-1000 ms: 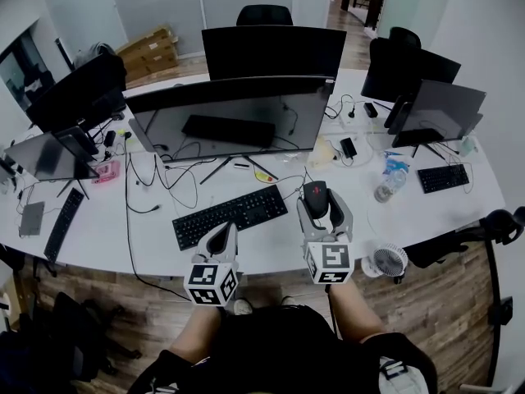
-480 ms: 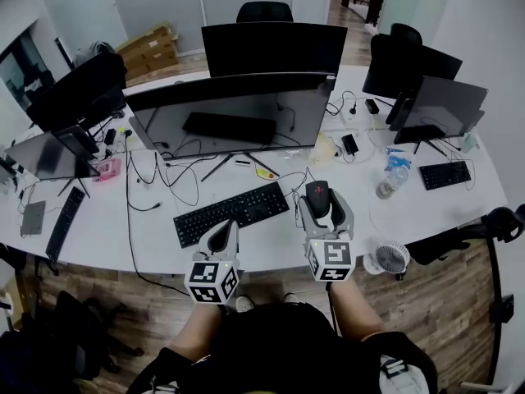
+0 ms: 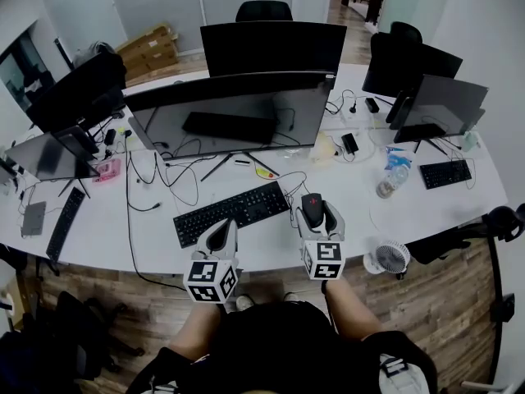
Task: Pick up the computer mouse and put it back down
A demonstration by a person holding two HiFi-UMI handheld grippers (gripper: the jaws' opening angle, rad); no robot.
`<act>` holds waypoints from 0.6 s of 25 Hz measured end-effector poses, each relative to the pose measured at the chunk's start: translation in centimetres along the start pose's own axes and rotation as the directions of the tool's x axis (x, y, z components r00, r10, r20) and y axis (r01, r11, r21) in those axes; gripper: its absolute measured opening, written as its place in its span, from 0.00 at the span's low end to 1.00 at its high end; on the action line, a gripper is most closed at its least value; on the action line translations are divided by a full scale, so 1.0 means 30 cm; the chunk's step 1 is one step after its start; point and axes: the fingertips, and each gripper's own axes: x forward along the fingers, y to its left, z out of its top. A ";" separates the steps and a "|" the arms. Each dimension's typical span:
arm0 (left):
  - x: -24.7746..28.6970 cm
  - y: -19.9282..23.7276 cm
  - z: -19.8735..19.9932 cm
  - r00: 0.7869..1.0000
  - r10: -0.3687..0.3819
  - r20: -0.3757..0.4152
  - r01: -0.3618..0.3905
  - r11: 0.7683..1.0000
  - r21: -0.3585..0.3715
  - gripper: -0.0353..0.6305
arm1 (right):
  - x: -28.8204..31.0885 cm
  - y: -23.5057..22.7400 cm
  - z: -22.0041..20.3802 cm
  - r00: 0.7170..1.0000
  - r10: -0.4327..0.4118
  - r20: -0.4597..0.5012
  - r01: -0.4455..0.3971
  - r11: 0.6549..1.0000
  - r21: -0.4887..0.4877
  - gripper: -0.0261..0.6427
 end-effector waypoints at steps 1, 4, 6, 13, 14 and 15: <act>0.000 -0.001 0.000 1.000 0.000 -0.001 0.000 1.000 0.000 0.13 | 0.007 -0.002 -0.040 1.000 -0.001 -0.031 0.001 1.000 0.003 0.46; 0.002 -0.003 0.001 1.000 0.000 -0.003 0.000 1.000 0.002 0.13 | 0.030 -0.012 -0.169 0.993 -0.003 -0.116 0.006 1.000 0.018 0.46; 0.001 -0.003 -0.003 1.000 0.002 -0.007 -0.002 1.000 0.003 0.13 | 0.044 -0.015 -0.262 0.986 -0.001 -0.167 0.006 1.000 0.028 0.46; -0.003 0.003 -0.021 1.000 0.010 -0.022 -0.010 1.000 0.003 0.13 | 0.076 -0.016 -0.557 0.939 0.003 -0.344 0.016 0.999 0.051 0.46; -0.004 0.002 -0.022 1.000 0.010 -0.023 -0.010 1.000 0.004 0.13 | 0.076 -0.015 -0.594 0.930 0.005 -0.368 0.016 0.998 0.053 0.46; -0.006 0.004 -0.022 1.000 0.012 -0.023 -0.011 1.000 0.005 0.13 | 0.074 -0.013 -0.628 0.920 0.008 -0.391 0.016 0.998 0.057 0.46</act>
